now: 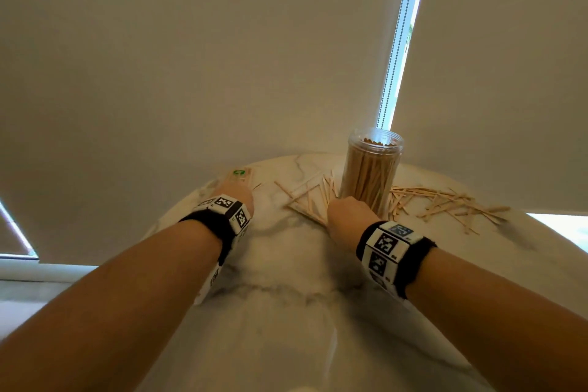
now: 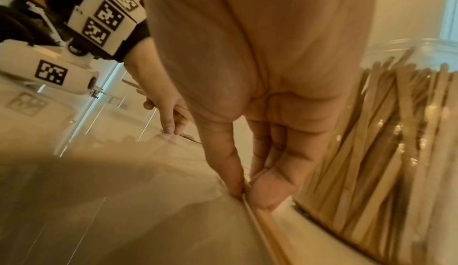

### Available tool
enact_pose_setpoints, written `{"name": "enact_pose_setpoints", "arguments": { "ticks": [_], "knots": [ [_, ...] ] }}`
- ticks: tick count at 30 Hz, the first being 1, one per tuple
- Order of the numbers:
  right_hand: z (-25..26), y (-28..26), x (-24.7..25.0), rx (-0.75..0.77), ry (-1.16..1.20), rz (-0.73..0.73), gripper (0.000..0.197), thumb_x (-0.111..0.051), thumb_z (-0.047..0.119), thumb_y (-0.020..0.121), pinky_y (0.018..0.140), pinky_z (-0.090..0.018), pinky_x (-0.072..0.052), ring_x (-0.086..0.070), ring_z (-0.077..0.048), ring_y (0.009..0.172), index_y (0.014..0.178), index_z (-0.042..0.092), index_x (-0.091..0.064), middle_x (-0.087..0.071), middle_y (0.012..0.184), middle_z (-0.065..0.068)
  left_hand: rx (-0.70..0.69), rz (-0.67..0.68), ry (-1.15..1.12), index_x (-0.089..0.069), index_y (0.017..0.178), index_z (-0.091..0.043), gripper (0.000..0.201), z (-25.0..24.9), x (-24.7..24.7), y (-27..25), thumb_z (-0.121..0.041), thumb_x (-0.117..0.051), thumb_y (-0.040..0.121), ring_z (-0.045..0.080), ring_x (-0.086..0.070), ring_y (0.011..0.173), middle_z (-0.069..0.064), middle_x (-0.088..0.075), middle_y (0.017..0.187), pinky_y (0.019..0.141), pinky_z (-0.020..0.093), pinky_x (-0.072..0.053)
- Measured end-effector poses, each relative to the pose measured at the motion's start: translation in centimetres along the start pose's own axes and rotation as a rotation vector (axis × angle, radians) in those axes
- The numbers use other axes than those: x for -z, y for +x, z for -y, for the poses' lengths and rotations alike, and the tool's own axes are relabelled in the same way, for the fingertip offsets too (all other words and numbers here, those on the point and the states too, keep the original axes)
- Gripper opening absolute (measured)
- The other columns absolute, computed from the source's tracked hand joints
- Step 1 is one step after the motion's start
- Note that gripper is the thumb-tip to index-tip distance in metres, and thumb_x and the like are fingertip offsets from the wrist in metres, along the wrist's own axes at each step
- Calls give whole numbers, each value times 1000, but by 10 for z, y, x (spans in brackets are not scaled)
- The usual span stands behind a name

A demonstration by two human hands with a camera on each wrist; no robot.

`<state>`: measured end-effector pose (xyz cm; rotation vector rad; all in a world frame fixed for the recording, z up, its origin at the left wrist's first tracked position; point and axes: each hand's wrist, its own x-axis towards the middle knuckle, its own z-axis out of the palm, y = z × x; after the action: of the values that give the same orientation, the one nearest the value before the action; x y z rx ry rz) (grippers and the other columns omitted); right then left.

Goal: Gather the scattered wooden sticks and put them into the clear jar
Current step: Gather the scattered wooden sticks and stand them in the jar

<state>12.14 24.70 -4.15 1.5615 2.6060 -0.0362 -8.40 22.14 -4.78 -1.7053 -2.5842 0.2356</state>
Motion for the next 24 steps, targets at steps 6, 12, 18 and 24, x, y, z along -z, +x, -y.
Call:
{"name": "enact_pose_setpoints", "arguments": {
  "ticks": [6, 12, 18, 24],
  "knots": [
    [-10, -19, -3, -42, 36, 86, 28, -49, 15, 100, 85, -34, -53, -64, -30, 106, 122, 3, -62, -64, 117, -13, -158, 71, 15, -58, 125, -5, 28, -21, 5, -34, -17, -49, 101, 26, -62, 113, 11, -62, 125, 84, 26, -47],
    [-27, -37, 3, -98, 229, 129, 10, -60, 20, 95, 60, -24, -48, -59, -21, 80, 91, 10, -62, -60, 84, -2, -151, 107, 0, -62, 118, -4, 29, -31, 8, -61, -19, -45, 101, 27, -64, 105, 11, -66, 117, 75, 29, -47],
    [-49, -53, 18, -151, 809, 4, 11, -67, 11, 87, 78, -39, -63, -74, -24, 76, 88, 1, -71, -75, 82, -13, -56, 37, -481, -57, 121, 5, 42, -37, 33, -75, -19, -25, 108, 36, -59, 113, 21, -60, 125, 88, 36, -47],
    [-48, -77, 35, -102, 1169, -108, 4, -69, 2, 84, 73, -37, -63, -71, -22, 71, 86, 2, -72, -73, 78, -12, -97, 49, -1341, -57, 91, -9, 34, -65, 42, -103, -26, -32, 107, 20, -61, 67, 8, -66, 81, 60, 29, -48]
  ]
}}
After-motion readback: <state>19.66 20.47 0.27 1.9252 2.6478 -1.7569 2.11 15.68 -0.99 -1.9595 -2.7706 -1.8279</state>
